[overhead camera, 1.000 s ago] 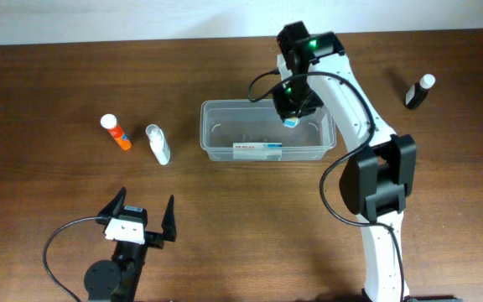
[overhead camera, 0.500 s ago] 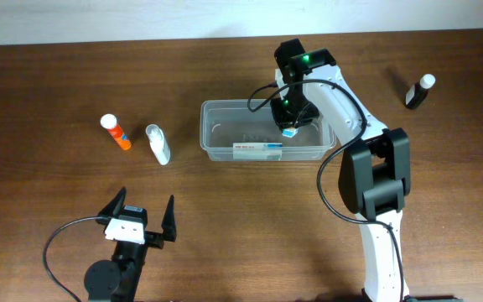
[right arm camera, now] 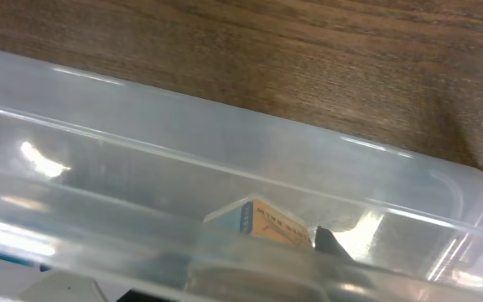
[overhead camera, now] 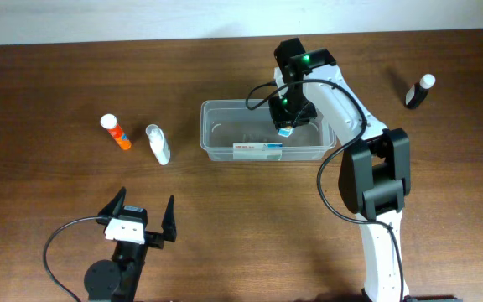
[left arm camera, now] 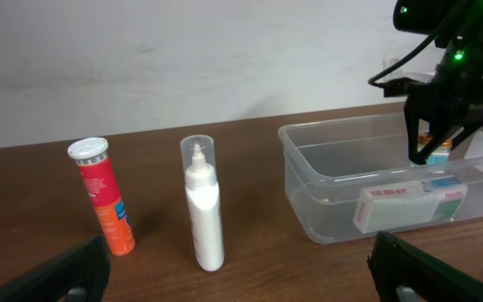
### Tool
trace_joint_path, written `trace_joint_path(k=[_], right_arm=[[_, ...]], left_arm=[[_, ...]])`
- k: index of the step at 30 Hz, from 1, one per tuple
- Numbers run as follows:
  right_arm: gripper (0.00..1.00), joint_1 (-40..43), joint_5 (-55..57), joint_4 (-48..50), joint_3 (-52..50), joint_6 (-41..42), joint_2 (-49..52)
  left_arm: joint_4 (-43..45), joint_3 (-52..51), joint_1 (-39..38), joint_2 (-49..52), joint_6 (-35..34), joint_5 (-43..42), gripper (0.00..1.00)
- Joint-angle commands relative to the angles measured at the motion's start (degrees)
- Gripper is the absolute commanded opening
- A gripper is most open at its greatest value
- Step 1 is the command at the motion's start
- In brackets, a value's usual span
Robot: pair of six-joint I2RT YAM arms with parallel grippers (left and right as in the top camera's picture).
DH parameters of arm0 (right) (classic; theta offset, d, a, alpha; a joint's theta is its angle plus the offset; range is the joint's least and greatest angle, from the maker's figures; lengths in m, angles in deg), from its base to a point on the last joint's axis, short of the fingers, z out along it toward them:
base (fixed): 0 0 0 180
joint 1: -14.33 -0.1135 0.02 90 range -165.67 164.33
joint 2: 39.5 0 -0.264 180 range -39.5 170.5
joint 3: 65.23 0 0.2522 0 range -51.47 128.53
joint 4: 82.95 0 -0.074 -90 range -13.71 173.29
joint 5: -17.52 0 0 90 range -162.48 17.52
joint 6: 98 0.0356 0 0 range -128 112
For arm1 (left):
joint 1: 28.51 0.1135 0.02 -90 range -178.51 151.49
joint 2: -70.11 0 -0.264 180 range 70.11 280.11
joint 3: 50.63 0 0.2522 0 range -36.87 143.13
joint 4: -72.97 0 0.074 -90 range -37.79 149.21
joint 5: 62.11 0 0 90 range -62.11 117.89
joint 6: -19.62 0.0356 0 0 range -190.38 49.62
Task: Pack container
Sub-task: 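Carry the jar into the container and open the right gripper, then move the right gripper over the dark bottle with white cap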
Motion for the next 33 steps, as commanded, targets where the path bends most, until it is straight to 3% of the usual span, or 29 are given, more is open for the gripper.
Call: trace_joint_path(k=[1,14,19,23,26,28,33], right_arm=[[0.38,0.3,-1.0,0.1,-0.2,0.4,0.2],[0.39,0.4,-1.0,-1.6,2.1,0.4,0.2],[0.39,0.4,-0.9,-8.2,11.7,-1.2,-0.1],[0.40,0.8,5.7,-15.7,22.6,-1.4,-0.6],[0.50,2.6,12.5,-21.8,31.0,-1.2,-0.8],[0.64,4.9,14.6,-24.7,35.6,-1.1,-0.9],[0.74,14.8,15.2,-26.5,40.5,-1.4,-0.9]], left_arm=[[-0.2,-0.2,0.3,-0.4,0.8,-0.9,0.99],[-0.2,-0.1,0.3,-0.4,0.8,-0.9,0.99],[-0.2,-0.1,0.3,-0.4,0.8,-0.9,1.00],[-0.2,-0.2,0.3,-0.4,0.8,-0.9,0.99],[-0.2,-0.1,0.3,-0.4,0.8,-0.9,0.99],[-0.2,-0.2,0.3,-0.4,0.8,-0.9,0.99],[-0.2,-0.1,0.3,-0.4,0.8,-0.9,0.99]])
